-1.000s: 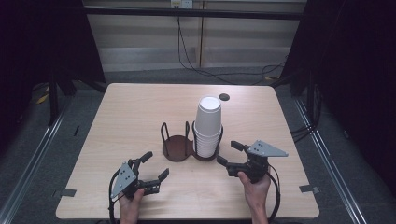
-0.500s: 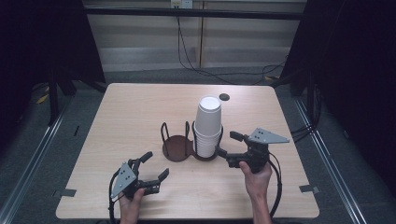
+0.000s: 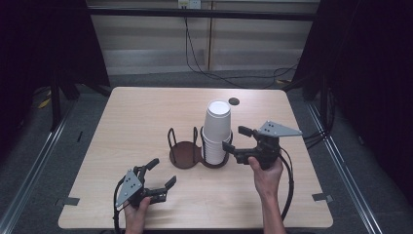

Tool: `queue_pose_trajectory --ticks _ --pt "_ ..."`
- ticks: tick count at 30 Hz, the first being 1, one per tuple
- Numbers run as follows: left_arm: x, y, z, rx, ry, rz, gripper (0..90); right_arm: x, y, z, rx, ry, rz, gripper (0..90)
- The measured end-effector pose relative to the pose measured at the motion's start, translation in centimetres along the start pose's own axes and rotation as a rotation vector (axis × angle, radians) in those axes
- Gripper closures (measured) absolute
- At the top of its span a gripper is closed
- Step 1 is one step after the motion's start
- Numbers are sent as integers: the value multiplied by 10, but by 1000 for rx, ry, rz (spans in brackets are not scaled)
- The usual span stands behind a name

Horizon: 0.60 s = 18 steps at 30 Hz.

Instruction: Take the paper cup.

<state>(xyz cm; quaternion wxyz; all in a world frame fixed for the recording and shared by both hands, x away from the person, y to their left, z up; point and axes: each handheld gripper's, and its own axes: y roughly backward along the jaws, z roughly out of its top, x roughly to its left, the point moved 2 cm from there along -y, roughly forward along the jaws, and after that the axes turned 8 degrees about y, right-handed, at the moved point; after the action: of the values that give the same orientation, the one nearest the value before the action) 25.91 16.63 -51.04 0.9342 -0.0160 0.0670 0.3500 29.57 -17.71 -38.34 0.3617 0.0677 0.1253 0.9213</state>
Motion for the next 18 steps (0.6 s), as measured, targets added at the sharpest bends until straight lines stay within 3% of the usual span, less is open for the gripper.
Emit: queue_pose_trajectory --ticks 18 --pt "0 0 0 0 1 0 158 -24 -19 32 68 13 63 144"
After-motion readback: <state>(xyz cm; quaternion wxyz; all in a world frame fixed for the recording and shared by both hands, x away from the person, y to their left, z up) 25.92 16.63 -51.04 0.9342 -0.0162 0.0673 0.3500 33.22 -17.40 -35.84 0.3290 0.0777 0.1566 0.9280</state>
